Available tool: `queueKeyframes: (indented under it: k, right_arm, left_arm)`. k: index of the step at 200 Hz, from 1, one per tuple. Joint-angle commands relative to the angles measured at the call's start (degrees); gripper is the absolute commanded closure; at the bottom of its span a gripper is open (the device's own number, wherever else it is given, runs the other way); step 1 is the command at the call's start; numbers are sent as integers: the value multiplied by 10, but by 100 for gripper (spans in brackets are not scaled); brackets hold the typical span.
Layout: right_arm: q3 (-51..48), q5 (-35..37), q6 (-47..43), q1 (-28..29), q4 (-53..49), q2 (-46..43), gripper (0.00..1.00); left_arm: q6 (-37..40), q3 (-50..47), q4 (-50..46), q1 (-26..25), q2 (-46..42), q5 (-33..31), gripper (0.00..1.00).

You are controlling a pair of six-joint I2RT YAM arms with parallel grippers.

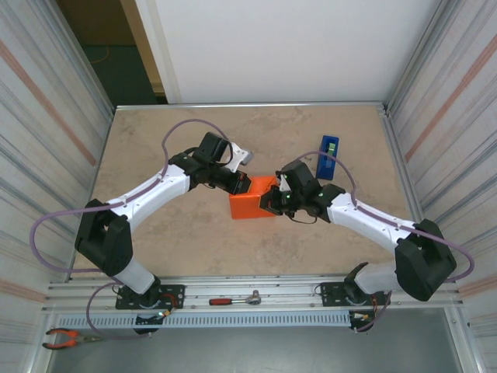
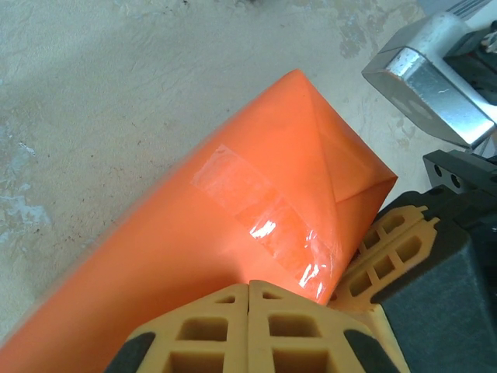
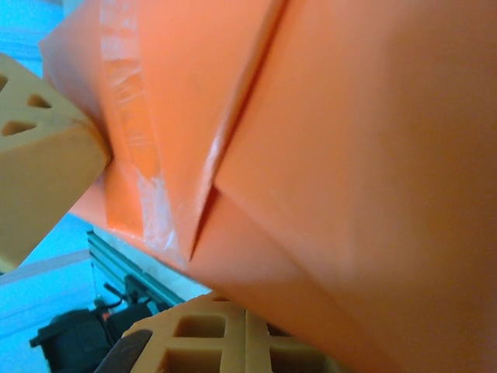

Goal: Wrap the gift box in paper

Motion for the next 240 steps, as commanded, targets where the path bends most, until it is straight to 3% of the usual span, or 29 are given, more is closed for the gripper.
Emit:
queueKeyframes:
  k: [1,69,173,240]
  right_arm:
    - [-18,63,16,12,43,-24,100]
    - [-52,109,11,16,91,-34,100]
    - [-75,68,1,15,-11,-122,100]
    - [-5,62,-5,42,23,-65,100]
  left_arm:
    - [14,-25,-51,-12,26,-16,100]
    - [14,-26,-51,-13,28,-17,100]
    - [14,-26,-50,-14,24,-16,100]
    - [12,-26,-49,-14,27,-16,100]
